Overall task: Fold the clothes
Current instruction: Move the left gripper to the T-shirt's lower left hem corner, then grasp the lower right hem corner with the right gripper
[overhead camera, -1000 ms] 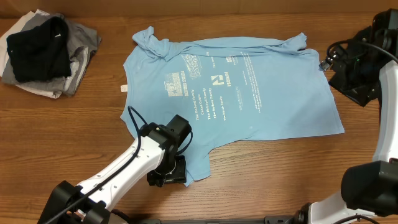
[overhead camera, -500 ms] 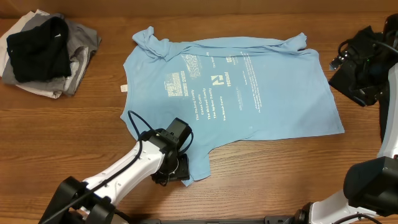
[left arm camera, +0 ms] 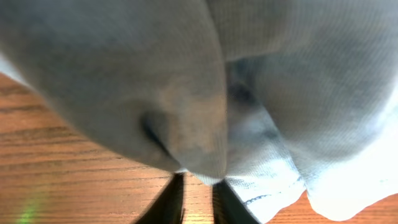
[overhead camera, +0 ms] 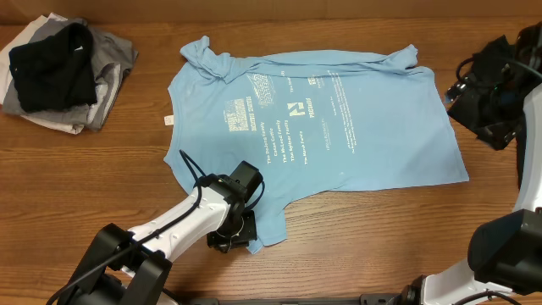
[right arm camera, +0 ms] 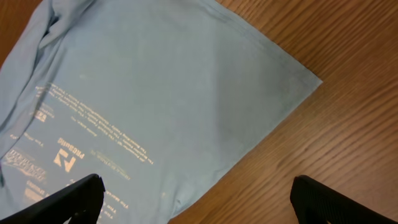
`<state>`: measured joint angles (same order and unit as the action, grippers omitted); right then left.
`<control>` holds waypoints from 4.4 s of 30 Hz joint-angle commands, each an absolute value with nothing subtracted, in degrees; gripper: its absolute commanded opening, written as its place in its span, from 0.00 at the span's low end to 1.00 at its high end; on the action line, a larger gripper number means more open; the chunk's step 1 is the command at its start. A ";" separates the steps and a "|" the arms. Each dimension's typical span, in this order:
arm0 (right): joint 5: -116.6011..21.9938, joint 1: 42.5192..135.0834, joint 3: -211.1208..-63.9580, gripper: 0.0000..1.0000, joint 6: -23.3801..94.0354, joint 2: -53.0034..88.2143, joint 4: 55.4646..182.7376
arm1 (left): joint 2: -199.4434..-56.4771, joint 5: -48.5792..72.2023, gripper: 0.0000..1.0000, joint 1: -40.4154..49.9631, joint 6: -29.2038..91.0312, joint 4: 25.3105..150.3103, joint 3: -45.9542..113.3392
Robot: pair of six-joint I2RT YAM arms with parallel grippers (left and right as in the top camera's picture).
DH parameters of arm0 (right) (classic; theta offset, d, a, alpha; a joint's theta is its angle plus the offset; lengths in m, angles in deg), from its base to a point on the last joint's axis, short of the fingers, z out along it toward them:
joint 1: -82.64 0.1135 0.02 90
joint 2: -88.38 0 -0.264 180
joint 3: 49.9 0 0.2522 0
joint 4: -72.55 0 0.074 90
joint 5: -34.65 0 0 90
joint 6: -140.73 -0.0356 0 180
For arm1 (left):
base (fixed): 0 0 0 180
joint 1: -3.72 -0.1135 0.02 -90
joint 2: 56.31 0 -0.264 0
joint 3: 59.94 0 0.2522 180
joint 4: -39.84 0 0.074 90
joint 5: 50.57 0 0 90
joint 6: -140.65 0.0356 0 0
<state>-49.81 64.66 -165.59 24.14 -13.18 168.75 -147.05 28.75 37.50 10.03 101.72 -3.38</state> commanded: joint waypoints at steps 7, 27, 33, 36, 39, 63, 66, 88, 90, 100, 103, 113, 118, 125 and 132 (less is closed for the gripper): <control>-50.40 64.53 -148.52 0.80 22.39 -13.38 161.56 | -148.67 30.81 0.04 37.70 9.72 101.39 -3.81; -57.26 60.99 -131.21 0.69 20.66 -13.44 142.00 | -148.67 31.09 0.04 36.67 10.36 102.86 -3.81; -57.87 60.31 -131.21 0.68 18.00 -14.10 140.36 | -148.67 31.07 0.04 36.67 10.36 102.77 -3.81; -57.87 60.25 -131.21 0.68 17.86 -14.43 140.14 | -148.67 31.07 0.04 36.70 10.36 102.79 -3.81; -57.89 60.18 -131.21 0.66 17.86 -14.69 139.64 | -148.67 31.09 0.04 36.70 10.38 102.77 -3.81; -58.31 59.68 -131.21 0.58 17.69 -18.49 136.64 | -148.67 31.50 0.05 36.67 10.40 104.10 -3.81; -58.33 59.68 -131.21 0.57 17.69 -18.56 136.44 | -148.67 31.48 0.04 36.67 10.38 104.54 -3.81; -58.75 59.68 -128.85 0.53 17.62 -19.43 132.55 | -148.67 31.48 0.04 36.70 10.38 107.21 -3.81; -58.75 59.68 -128.72 0.53 17.65 -19.45 132.23 | -148.67 31.48 0.04 36.70 10.38 107.19 -3.81; -59.79 59.68 -128.52 0.52 17.65 -23.58 130.83 | -148.65 31.48 0.04 36.70 12.59 106.66 -3.36; -59.82 59.68 -128.52 0.49 17.65 -25.18 130.30 | -147.99 31.53 0.04 36.70 13.02 106.68 -2.87; -59.79 59.68 -128.57 0.32 17.43 -25.59 130.06 | -143.27 30.81 0.76 36.74 14.93 106.75 -2.50; -59.71 59.68 -128.57 0.28 17.40 -25.59 130.08 | -143.27 30.39 0.77 36.74 14.90 106.62 -2.50; -59.55 59.68 -128.57 0.28 17.40 -25.59 130.08 | -143.27 28.86 0.74 36.74 16.21 104.43 -2.50; -59.07 59.68 -128.57 0.29 17.43 -25.59 130.17 | -143.29 29.62 0.73 36.74 15.21 102.40 -2.55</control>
